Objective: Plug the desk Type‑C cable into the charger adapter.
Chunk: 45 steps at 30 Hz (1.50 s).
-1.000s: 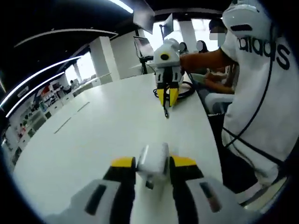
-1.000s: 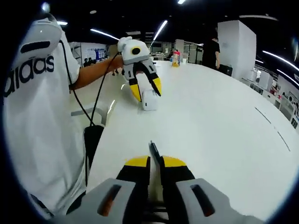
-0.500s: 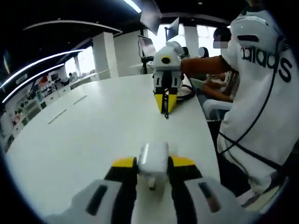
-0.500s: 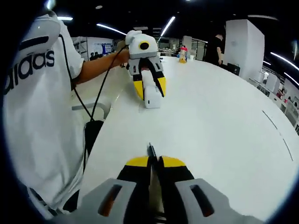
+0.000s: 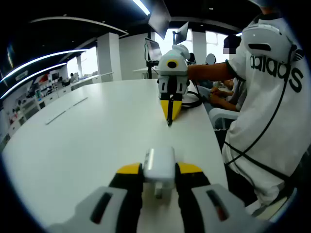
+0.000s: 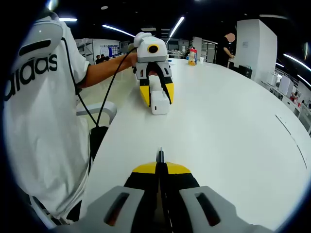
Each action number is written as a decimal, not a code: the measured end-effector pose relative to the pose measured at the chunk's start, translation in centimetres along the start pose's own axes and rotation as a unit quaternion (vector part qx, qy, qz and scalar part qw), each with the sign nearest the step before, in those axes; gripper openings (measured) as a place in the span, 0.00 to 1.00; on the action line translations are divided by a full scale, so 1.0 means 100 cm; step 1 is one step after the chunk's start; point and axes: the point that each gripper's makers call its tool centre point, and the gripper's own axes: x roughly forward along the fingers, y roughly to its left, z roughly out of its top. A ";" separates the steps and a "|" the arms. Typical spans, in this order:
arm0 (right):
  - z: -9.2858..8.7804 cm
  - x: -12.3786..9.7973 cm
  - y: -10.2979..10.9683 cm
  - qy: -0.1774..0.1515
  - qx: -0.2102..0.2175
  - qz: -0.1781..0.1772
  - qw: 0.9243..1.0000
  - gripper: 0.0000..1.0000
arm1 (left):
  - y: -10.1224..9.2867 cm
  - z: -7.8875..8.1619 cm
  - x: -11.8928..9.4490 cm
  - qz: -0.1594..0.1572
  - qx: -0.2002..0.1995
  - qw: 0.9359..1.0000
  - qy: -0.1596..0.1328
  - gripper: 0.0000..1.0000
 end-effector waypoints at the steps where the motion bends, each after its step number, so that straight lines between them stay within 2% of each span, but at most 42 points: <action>1: 0.003 0.000 0.000 -0.010 0.006 0.001 1.000 0.02 | 0.000 0.000 0.000 0.000 0.000 1.000 0.001 0.25; 6: 0.011 0.001 0.002 -0.024 0.011 0.001 1.000 0.02 | -0.001 0.000 0.000 -0.003 -0.001 1.000 0.002 0.25; 18: 0.031 0.024 0.016 -0.036 -0.002 0.027 0.999 0.02 | -0.008 0.006 0.010 -0.024 -0.003 1.000 -0.007 0.25; 33: 0.039 0.033 0.023 -0.038 -0.008 0.036 0.999 0.02 | -0.018 0.014 0.024 -0.040 -0.006 0.999 -0.015 0.25; 45: 0.040 0.036 0.025 -0.036 -0.012 0.040 0.998 0.02 | -0.021 0.015 0.026 -0.043 -0.010 0.999 -0.017 0.25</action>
